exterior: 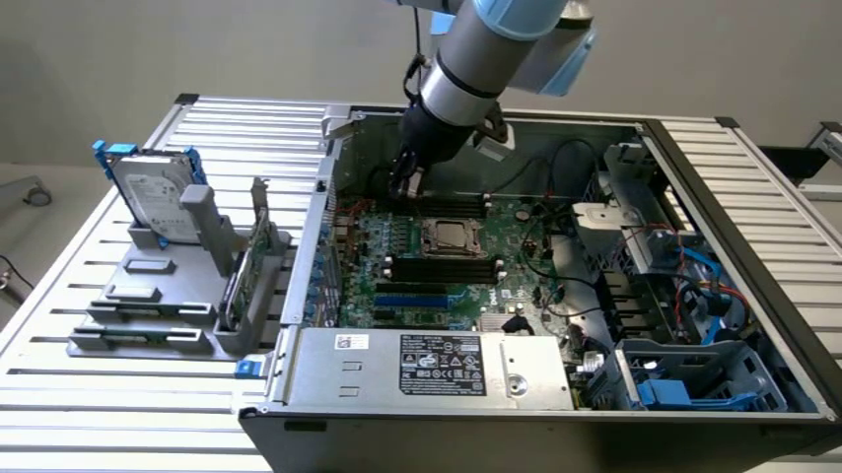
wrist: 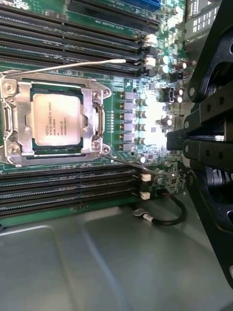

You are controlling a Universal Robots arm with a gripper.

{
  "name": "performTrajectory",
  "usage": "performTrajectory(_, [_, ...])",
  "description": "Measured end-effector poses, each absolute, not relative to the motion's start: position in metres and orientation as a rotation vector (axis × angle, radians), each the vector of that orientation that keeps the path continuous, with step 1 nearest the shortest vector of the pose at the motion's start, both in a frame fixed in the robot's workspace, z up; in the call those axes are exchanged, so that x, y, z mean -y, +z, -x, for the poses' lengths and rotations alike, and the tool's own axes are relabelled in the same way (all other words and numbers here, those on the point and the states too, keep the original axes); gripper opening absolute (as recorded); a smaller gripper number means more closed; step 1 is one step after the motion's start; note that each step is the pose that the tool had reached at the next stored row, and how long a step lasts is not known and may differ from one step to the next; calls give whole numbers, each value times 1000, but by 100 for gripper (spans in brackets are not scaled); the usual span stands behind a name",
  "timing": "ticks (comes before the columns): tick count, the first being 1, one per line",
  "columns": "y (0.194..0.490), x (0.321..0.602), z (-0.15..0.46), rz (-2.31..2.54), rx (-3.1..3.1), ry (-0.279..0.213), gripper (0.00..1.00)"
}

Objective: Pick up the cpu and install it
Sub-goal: 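Close the cpu cover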

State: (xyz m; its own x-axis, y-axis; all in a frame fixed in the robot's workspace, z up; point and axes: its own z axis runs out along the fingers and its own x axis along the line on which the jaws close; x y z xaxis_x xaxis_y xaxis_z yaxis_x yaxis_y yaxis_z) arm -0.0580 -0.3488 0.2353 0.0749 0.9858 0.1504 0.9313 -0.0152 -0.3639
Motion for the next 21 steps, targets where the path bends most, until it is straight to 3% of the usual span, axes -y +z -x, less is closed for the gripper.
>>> performTrajectory(6, [236, 349, 63, 2025, 1855, 179, 11])
performTrajectory(21, [233, 349, 63, 2096, 1699, 59, 11])
